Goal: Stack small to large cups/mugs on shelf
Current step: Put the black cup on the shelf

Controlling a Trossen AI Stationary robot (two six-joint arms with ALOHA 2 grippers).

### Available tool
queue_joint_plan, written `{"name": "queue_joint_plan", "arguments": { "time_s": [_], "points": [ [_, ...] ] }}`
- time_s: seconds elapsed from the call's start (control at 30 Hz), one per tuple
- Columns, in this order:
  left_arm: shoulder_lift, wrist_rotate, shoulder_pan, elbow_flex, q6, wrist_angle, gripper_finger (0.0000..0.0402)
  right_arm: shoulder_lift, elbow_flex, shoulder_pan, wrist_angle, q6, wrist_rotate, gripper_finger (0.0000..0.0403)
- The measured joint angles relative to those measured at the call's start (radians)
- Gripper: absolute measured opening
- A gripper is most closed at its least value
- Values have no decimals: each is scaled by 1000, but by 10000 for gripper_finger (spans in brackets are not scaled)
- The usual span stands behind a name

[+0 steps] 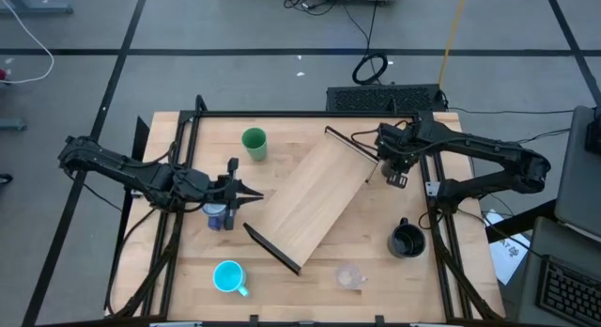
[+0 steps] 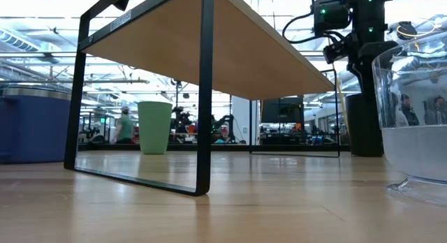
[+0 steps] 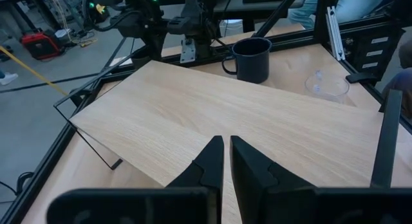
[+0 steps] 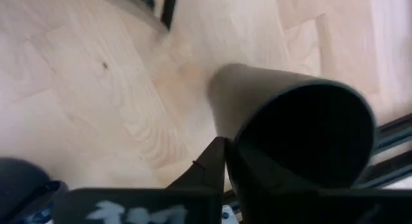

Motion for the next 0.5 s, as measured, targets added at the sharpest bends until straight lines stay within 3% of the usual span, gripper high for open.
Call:
{"name": "queue_joint_plan", "arguments": {
  "time_s": [0.5],
  "points": [
    [0,0,0,0,7,0,31,0,28,2,-37,32,-11,1]
  ]
}}
